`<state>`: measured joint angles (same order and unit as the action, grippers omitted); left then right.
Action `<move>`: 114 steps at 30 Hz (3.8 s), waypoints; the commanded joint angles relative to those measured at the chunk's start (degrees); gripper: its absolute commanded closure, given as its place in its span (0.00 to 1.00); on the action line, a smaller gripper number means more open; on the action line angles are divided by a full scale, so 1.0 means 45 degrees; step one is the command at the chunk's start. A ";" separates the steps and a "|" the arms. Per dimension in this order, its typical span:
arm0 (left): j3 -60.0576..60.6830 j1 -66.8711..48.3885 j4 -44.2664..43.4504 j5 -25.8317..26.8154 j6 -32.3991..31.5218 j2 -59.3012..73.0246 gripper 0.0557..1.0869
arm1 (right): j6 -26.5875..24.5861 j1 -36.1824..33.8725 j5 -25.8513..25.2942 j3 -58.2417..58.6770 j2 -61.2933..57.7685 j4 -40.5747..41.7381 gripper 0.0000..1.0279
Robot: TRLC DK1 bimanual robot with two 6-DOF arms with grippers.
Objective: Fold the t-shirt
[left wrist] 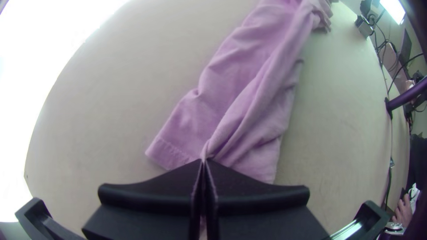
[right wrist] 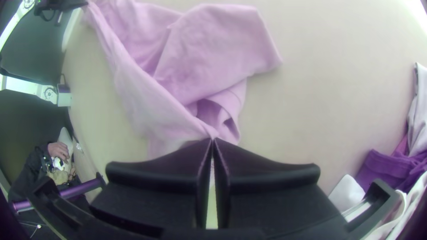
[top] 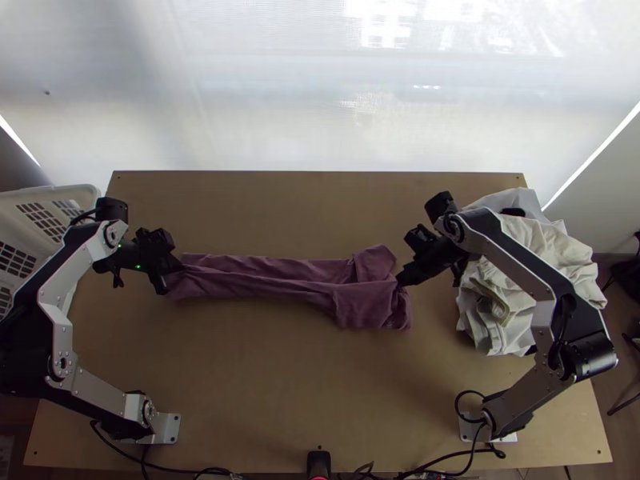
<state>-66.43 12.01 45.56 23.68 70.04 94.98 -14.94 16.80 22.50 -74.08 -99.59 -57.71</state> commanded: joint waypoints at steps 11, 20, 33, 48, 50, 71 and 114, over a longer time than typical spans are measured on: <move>0.2165 -0.0892 -0.1336 -0.0438 0.0353 -0.0872 0.54 | 0.0351 -0.0041 -0.0118 0.0955 -0.0427 0.1634 0.95; 0.2048 -0.0189 -0.2605 -0.0810 -0.0213 -0.1282 0.05 | 0.0605 -0.0217 -0.0176 0.0877 -0.0212 0.1849 0.92; 0.2029 0.1374 -0.2156 -0.0770 0.0217 -0.2357 0.05 | 0.0878 -0.0002 -0.1739 0.0643 0.1292 0.0931 0.05; -0.0979 0.1452 0.3430 -0.0126 -0.3084 -0.1028 0.05 | 0.1738 0.1677 -0.1778 0.0115 0.2600 0.0208 0.05; -0.1487 0.1530 0.4524 0.0187 -0.3162 -0.0657 0.05 | 0.1718 0.1990 -0.1778 0.0076 0.2444 0.0208 0.05; -0.3167 0.1218 0.7805 0.2355 -0.4940 0.0827 0.08 | 0.2421 0.5525 -0.3204 -0.1799 0.0627 0.1185 0.47; 0.5583 -0.1380 -0.1863 -0.2099 -0.2010 -0.7591 0.06 | 0.2460 0.5994 -0.3282 -0.1349 -0.0251 0.1966 0.40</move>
<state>-52.62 12.16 48.38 19.25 58.30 73.76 -4.10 46.81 7.70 -81.76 -100.73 -48.95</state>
